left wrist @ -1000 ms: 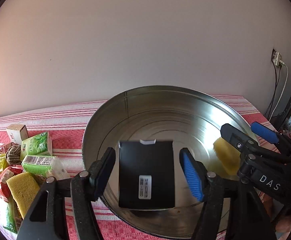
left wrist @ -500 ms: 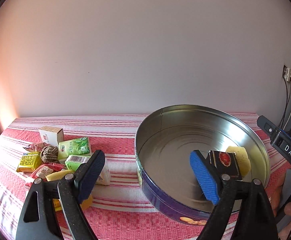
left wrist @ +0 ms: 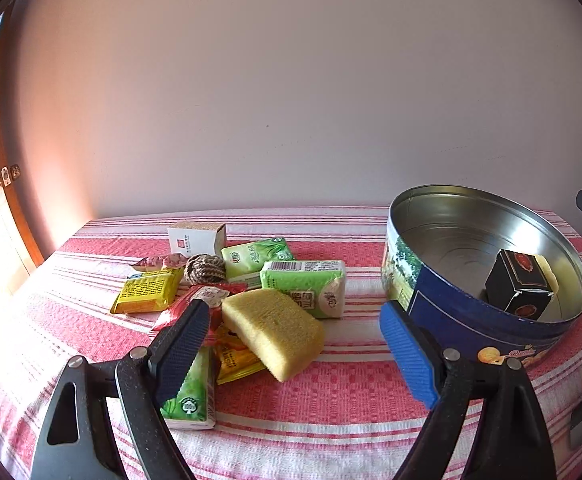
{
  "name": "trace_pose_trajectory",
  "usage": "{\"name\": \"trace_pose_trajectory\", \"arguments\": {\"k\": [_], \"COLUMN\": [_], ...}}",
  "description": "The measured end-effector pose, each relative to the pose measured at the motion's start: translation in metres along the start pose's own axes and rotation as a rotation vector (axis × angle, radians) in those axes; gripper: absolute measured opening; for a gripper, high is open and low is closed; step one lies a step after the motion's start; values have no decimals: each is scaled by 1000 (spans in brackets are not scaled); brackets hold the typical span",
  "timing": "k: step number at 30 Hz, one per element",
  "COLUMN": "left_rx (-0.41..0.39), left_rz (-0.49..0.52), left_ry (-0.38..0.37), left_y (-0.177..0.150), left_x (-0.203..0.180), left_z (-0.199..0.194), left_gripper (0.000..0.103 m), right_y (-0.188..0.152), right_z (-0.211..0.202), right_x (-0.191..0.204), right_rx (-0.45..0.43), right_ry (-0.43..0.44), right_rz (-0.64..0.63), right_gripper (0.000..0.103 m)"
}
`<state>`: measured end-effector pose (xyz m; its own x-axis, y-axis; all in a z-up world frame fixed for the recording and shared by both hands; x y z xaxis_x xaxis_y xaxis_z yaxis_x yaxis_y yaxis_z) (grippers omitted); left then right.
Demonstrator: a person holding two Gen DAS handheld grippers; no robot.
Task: Organize objects
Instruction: 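Withdraw both open tools from the tin back toward the pile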
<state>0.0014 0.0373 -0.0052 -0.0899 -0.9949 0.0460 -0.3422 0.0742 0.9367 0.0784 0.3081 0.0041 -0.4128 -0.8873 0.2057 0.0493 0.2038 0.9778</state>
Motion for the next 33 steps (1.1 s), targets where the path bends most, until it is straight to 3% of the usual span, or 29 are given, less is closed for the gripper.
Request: {"name": "trace_pose_trajectory", "arguments": {"k": [7, 11, 15, 26, 33], "left_rx": [76, 142, 181, 311, 347], "left_rz": [-53, -104, -138, -194, -183], "left_ry": [55, 50, 52, 78, 97], "left_y": [-17, -28, -32, -48, -52], "left_x": [51, 74, 82, 96, 105], "left_z": [-5, -3, 3, 35, 46], "left_gripper": [88, 88, 88, 88, 88], "right_y": [0, -2, -11, -41, -62], "right_z": [-43, -64, -77, -79, -66], "right_x": [30, 47, 78, 159, 196], "right_rx": [-3, 14, 44, 223, 352], "right_ry": [33, 86, 163, 418, 496], "right_rz": [7, 46, 4, -98, -140], "right_gripper": [100, 100, 100, 100, 100]}}
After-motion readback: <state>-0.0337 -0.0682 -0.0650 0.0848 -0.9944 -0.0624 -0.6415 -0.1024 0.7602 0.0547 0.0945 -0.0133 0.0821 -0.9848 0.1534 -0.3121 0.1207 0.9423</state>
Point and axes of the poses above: each gripper's, at about its wrist camera, not at the fingertips, and z roughly the way its jaws point, x to its left, y to its top, the point moved 1 cm from there along z, roughly the way its jaws point, and after that the axes turned 11 degrees about -x, right-handed, at the moved point
